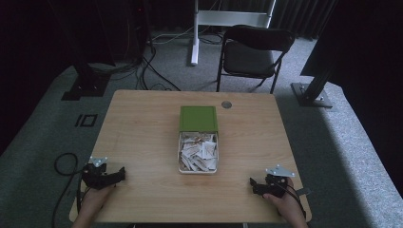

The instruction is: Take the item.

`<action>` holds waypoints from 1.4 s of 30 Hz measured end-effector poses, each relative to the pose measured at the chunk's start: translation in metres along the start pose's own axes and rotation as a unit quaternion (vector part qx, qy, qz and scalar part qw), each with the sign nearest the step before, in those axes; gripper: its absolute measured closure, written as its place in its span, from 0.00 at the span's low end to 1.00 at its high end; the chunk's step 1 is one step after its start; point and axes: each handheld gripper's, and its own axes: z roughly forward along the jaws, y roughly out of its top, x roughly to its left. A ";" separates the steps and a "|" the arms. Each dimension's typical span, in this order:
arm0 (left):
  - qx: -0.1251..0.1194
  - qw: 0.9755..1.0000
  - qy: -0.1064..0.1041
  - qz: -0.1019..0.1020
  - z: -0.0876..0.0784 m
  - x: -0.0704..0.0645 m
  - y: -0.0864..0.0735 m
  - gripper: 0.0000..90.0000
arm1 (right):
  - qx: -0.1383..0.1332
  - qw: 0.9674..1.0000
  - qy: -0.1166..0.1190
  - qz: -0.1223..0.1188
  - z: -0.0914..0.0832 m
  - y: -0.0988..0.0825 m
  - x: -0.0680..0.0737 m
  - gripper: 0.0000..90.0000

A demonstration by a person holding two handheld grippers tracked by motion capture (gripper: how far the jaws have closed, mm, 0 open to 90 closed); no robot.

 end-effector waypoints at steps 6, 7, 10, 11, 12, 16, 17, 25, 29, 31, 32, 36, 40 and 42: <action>0.000 1.000 0.000 0.000 0.000 0.000 0.000 0.02 | -0.003 1.000 0.003 0.000 0.003 0.004 0.002 0.15; 0.000 1.000 0.000 0.000 0.000 0.000 0.000 0.02 | -0.004 1.000 0.005 0.001 0.004 0.004 0.002 0.15; 0.000 1.000 0.000 0.000 0.000 0.000 0.000 0.02 | -0.008 1.000 0.005 0.005 0.004 0.006 0.002 0.15; 0.000 1.000 0.000 0.000 0.000 0.000 0.000 0.02 | -0.009 1.000 0.004 0.004 0.004 0.007 0.002 0.15; 0.000 1.000 0.000 0.000 0.000 0.000 0.000 0.02 | -0.009 1.000 0.004 0.004 0.004 0.007 0.002 0.15; 0.000 1.000 0.000 0.000 0.000 0.000 0.000 0.02 | -0.014 1.000 0.002 0.005 0.004 0.014 0.002 0.14; 0.000 1.000 0.000 0.000 0.000 0.000 0.000 0.02 | -0.015 1.000 0.002 0.004 0.004 0.015 0.003 0.14; 0.000 1.000 0.000 0.000 0.000 0.000 0.000 0.02 | -0.031 0.999 0.004 -0.007 -0.004 0.033 0.006 0.14; 0.000 1.000 0.000 0.000 0.000 0.000 0.000 0.02 | -0.040 0.999 0.004 -0.011 -0.007 0.041 0.008 0.14; 0.000 1.000 0.000 0.000 0.000 0.000 0.000 0.02 | -0.042 0.999 0.005 -0.010 -0.008 0.044 0.009 0.14; 0.000 1.000 0.000 0.000 0.000 0.000 0.000 0.02 | -0.044 0.999 0.005 -0.010 -0.008 0.046 0.010 0.14; 0.000 1.000 0.000 0.000 0.000 0.000 0.000 0.02 | -0.049 0.999 0.006 -0.016 -0.010 0.053 0.012 0.14; 0.000 1.000 0.000 0.000 0.000 0.000 0.000 0.02 | -0.053 0.998 0.009 -0.022 -0.012 0.060 0.016 0.14; 0.000 1.000 0.000 0.000 0.000 0.000 0.000 0.02 | -0.056 0.998 0.011 -0.023 -0.013 0.065 0.018 0.15</action>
